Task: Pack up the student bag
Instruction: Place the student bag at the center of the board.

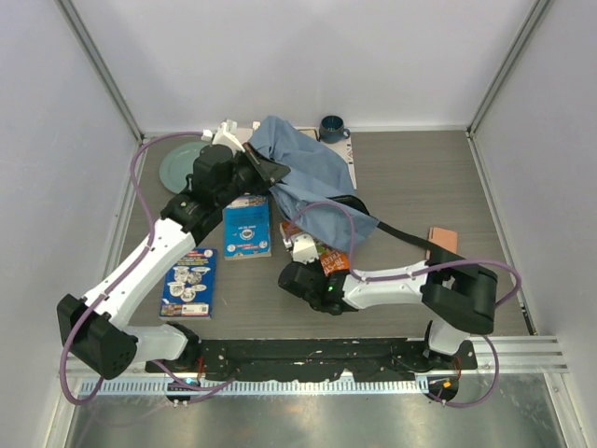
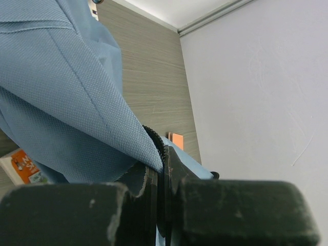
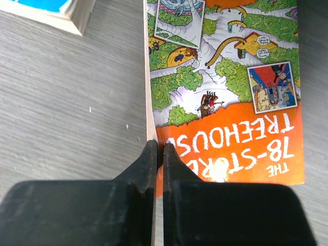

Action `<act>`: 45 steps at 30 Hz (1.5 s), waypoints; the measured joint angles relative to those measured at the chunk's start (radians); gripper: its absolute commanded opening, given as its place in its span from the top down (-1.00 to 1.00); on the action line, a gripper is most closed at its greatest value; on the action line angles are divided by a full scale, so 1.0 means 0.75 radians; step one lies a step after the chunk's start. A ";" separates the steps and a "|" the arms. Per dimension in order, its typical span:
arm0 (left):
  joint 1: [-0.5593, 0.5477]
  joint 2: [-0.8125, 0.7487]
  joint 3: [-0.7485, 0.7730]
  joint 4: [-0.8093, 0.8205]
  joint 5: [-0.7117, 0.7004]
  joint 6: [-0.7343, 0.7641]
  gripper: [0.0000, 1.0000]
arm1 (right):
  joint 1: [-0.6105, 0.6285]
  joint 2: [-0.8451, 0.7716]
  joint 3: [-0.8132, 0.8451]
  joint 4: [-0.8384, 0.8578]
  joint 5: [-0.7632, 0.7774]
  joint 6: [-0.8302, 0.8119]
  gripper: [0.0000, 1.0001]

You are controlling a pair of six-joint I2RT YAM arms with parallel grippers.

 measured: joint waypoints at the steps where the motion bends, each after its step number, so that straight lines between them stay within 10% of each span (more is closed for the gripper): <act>1: 0.000 0.000 -0.001 -0.001 0.005 -0.001 1.00 | -0.001 -0.031 -0.027 -0.007 -0.016 0.026 0.98; 17: 0.003 0.000 -0.053 0.022 0.055 -0.007 1.00 | -0.177 -0.696 -0.456 -0.364 -0.223 0.661 0.98; 25: -0.027 -0.013 -0.181 0.046 0.118 -0.015 1.00 | -0.532 -0.901 -0.524 -0.533 -0.284 0.637 0.98; 39: -0.291 -0.270 -0.540 -0.048 -0.151 -0.117 1.00 | -0.580 -0.916 -0.448 -0.657 -0.310 0.558 0.98; 45: -0.328 -0.476 -0.571 -0.212 -0.215 -0.115 0.04 | -0.581 -0.918 -0.429 -0.678 -0.315 0.522 0.57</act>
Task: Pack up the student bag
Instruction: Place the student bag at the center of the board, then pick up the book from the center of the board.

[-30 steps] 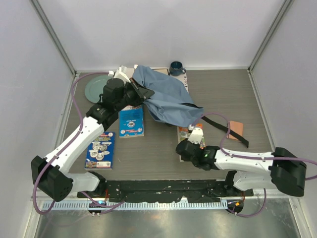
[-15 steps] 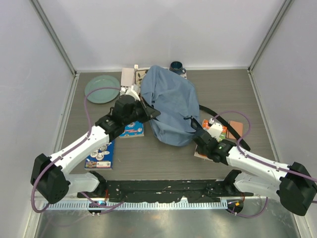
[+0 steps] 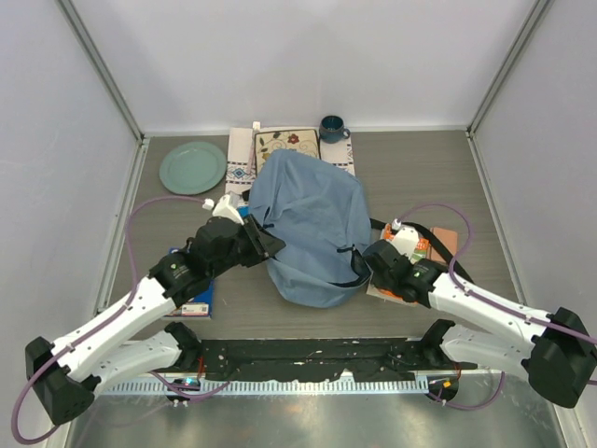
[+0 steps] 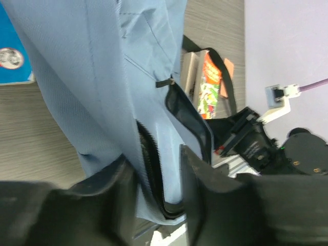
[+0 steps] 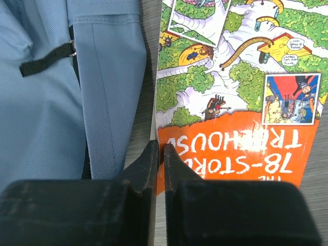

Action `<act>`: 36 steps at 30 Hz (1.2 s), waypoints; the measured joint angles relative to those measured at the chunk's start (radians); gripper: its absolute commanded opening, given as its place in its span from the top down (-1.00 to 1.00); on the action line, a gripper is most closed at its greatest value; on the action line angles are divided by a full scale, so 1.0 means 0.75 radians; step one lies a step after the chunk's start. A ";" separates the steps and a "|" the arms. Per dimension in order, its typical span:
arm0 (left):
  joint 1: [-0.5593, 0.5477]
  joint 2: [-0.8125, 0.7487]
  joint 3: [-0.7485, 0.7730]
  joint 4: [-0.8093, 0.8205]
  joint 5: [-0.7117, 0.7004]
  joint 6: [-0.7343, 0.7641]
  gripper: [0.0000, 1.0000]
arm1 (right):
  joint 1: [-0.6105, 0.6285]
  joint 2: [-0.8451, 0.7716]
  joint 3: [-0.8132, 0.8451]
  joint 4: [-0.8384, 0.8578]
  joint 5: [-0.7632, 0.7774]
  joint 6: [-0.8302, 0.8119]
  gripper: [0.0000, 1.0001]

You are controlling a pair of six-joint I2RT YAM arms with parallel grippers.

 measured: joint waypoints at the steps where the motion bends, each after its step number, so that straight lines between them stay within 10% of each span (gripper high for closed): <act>1: -0.002 -0.019 -0.002 -0.025 -0.006 0.004 -0.10 | 0.000 -0.002 0.006 -0.006 -0.001 -0.004 0.49; 11: -0.012 -0.123 0.074 -0.361 -0.140 0.066 -0.61 | 0.000 -0.246 0.139 -0.113 0.042 -0.017 -0.33; 20: -0.026 -0.052 0.439 -0.463 -0.273 0.227 -0.72 | -0.122 -0.275 0.209 -0.251 0.151 0.091 -0.54; 36: -0.293 1.133 0.838 0.015 0.236 0.419 -0.74 | -1.123 -0.221 0.063 -0.120 -0.435 -0.085 -0.57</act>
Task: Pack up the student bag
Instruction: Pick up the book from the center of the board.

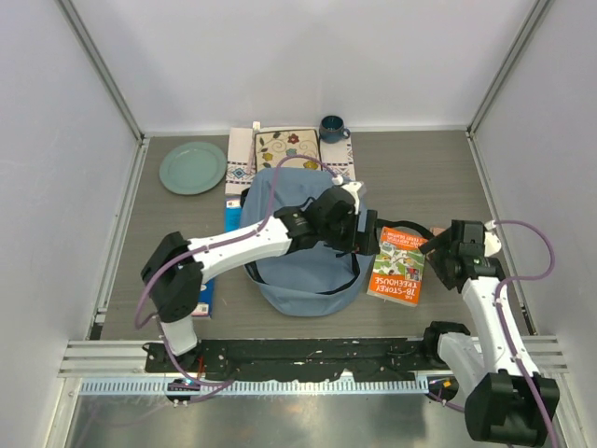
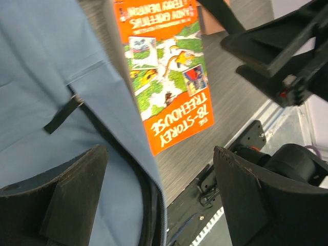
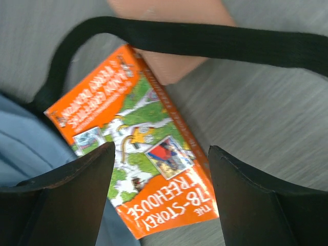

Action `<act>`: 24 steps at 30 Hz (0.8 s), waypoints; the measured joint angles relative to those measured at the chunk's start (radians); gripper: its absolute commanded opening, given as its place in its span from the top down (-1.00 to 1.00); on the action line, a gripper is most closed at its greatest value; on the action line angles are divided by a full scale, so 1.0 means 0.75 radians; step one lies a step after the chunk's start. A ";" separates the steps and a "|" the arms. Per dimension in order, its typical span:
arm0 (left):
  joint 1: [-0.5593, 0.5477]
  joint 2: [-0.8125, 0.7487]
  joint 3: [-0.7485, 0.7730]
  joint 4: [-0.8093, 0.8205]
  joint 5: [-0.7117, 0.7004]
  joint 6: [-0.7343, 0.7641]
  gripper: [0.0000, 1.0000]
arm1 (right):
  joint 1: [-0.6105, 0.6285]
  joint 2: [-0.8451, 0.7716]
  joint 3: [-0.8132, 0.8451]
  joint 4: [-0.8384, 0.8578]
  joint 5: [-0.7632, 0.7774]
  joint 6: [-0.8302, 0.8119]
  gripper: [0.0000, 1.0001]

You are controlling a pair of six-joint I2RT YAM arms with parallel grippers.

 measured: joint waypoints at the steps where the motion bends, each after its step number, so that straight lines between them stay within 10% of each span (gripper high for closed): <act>1: -0.003 0.031 0.023 0.013 0.023 -0.001 -0.72 | -0.051 0.001 -0.026 0.006 -0.033 -0.010 -0.57; 24: -0.049 0.491 0.295 0.168 0.128 -0.101 -0.58 | -0.132 0.005 -0.153 0.028 -0.175 -0.075 -0.57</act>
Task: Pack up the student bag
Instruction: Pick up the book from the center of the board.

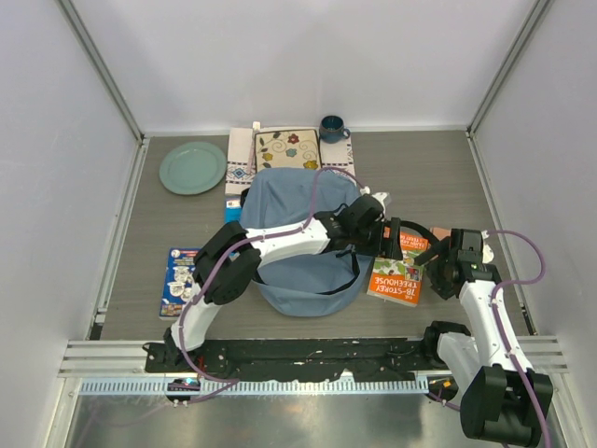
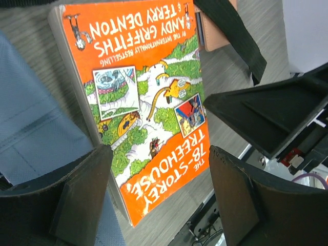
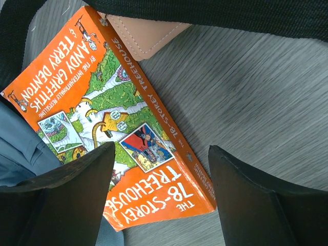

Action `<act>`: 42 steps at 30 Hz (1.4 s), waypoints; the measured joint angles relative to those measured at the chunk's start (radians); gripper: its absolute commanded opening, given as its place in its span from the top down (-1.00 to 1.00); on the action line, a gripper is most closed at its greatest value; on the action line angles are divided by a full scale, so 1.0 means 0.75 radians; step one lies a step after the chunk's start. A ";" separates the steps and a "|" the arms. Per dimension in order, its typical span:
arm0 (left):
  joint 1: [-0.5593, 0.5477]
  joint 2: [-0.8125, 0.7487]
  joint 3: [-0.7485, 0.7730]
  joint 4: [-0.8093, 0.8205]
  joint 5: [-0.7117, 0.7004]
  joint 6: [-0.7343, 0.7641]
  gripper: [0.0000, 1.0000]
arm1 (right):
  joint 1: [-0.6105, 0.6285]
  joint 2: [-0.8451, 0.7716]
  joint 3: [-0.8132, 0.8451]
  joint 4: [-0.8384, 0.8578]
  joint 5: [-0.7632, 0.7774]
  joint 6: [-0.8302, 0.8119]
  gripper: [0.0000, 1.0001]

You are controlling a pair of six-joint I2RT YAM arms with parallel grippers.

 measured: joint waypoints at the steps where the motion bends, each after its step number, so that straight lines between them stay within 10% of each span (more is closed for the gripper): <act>1: 0.000 0.005 0.010 -0.009 -0.007 -0.001 -0.58 | 0.000 -0.001 0.000 -0.001 0.002 0.000 -0.57; 27: -0.014 0.123 0.101 -0.107 -0.086 -0.004 -0.45 | -0.001 0.031 -0.068 0.097 -0.069 -0.011 -0.34; 42: 0.000 0.143 0.113 -0.107 -0.071 0.004 0.33 | -0.016 0.073 -0.106 0.160 -0.123 -0.062 0.01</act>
